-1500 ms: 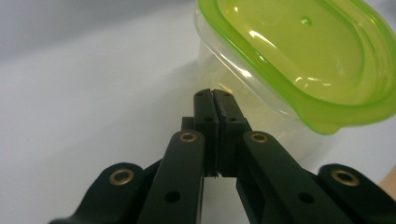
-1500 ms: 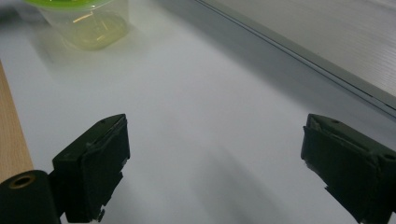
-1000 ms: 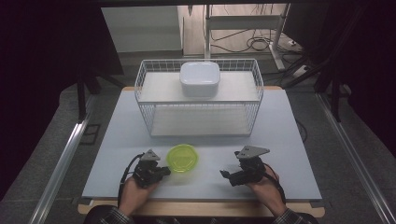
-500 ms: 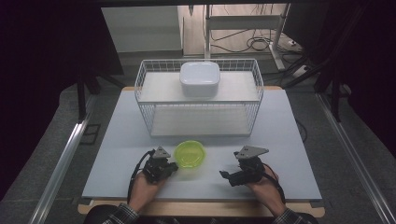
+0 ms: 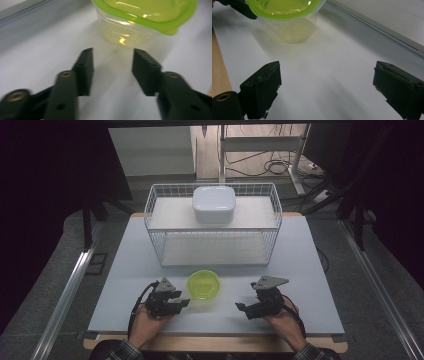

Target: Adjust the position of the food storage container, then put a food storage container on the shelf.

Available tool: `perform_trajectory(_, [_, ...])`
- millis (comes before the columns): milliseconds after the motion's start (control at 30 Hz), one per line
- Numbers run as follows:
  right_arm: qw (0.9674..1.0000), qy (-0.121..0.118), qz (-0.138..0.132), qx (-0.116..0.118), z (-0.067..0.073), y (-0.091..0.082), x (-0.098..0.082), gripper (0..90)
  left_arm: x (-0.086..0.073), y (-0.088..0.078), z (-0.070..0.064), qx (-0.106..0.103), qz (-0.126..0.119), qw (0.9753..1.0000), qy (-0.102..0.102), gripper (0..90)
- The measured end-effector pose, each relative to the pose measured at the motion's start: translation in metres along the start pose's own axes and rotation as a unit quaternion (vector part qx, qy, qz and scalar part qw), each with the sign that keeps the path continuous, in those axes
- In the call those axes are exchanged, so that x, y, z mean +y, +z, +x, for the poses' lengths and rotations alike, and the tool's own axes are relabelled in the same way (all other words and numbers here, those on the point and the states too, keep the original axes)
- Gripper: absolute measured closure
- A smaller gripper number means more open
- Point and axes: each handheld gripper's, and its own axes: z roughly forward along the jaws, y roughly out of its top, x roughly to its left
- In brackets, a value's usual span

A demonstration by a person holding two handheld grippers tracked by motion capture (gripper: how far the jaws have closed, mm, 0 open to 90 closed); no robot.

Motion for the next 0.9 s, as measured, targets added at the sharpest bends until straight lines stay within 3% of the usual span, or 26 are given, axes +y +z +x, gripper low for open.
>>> perform_trajectory(167, [1.0,-0.001,-0.002,0.002,0.0,0.0,0.0,8.4,-0.006,-0.013,-0.003,0.005,-0.019,0.9995,0.023,26.2])
perform_trajectory(267, [1.0,0.003,-0.002,0.007,0.0,0.0,0.0,8.2,-0.009,-0.017,0.0,0.0,-0.026,0.9994,0.022,16.5])
perform_trajectory(400, [0.9999,0.005,0.002,0.012,-0.002,0.001,-0.001,7.5,-0.013,-0.023,0.002,0.001,-0.031,0.9993,0.02,9.9])
perform_trajectory(500, [0.9999,0.004,0.004,0.01,-0.002,0.001,-0.001,6.8,-0.018,-0.028,0.002,0.013,-0.039,0.999,0.02,6.4])
perform_trajectory(900, [0.9998,0.019,-0.003,0.011,-0.004,0.004,-0.001,1.8,-0.024,-0.028,0.002,0.021,-0.049,0.9981,0.03,2.3])
